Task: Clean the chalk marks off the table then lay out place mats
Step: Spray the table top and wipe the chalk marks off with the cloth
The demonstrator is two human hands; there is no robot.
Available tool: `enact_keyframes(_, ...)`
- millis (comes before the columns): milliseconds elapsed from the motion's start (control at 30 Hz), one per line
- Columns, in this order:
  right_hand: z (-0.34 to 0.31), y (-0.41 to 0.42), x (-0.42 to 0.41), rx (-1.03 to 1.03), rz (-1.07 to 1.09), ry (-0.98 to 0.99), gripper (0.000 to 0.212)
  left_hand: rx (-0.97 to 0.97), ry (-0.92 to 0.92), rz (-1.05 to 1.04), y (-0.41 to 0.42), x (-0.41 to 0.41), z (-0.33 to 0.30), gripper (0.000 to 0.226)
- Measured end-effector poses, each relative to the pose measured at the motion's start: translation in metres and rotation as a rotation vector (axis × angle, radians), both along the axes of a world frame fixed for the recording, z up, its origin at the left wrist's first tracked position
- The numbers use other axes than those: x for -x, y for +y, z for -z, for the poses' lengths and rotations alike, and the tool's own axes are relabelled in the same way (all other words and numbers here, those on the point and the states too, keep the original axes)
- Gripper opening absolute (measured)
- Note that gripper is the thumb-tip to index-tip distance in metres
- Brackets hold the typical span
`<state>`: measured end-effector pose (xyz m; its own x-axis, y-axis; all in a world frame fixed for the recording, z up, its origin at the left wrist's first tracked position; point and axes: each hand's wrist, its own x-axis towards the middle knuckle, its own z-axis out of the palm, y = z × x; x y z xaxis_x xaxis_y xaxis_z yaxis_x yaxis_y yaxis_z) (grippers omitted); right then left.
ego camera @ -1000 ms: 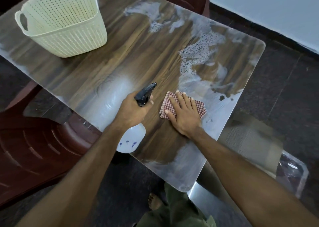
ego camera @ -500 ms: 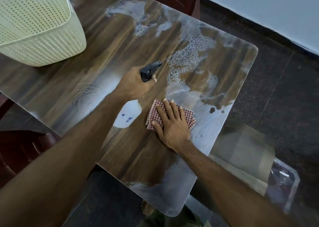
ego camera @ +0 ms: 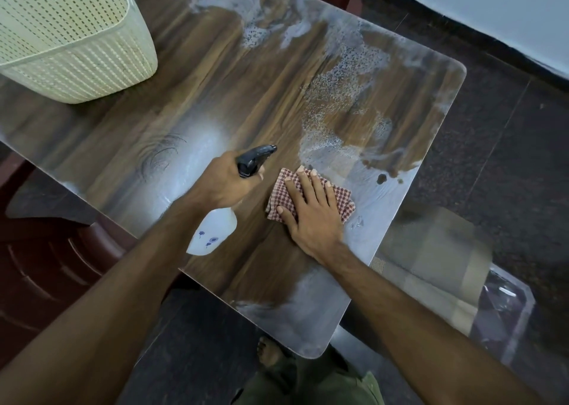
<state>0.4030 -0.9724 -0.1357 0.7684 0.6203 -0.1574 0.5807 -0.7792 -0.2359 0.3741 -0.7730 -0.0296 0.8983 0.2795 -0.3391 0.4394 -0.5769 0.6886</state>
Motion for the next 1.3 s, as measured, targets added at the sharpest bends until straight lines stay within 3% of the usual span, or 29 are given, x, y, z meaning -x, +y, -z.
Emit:
enact_keyframes(167,-0.001,-0.035,0.007,0.041,0.056,-0.01,0.067,0.013,0.074,-0.012,-0.004,0.022,0.001,0.014)
enact_keyframes(267,-0.001,-0.053,-0.008,0.053,0.109,-0.026,0.069,0.063,0.047,-0.059,-0.008,0.037,0.0,0.003)
enact_keyframes(500,-0.004,-0.045,-0.071,0.046,0.238,-0.026,0.071,0.174,-0.05,-0.136,-0.01,0.067,-0.001,0.017)
enact_keyframes(767,-0.005,-0.045,-0.004,0.057,-0.054,-0.006,0.069,0.233,-0.119,-0.214,-0.005,0.074,-0.004,0.013)
enact_keyframes(900,-0.006,-0.063,-0.059,0.046,0.133,-0.025,0.072,0.195,-0.17,-0.247,0.0,0.067,-0.011,0.014)
enact_keyframes(1033,-0.007,-0.03,-0.117,0.051,0.241,-0.039,0.071,0.187,-0.202,-0.265,0.002,0.051,-0.018,0.016)
enact_keyframes(1200,-0.003,0.023,-0.092,0.076,-0.04,-0.039,0.074,0.194,-0.221,-0.263,0.002,0.022,-0.023,0.016)
enact_keyframes(1300,-0.004,0.008,-0.056,0.033,-0.206,-0.011,0.07,0.217,-0.23,-0.27,0.002,0.005,-0.023,0.013)
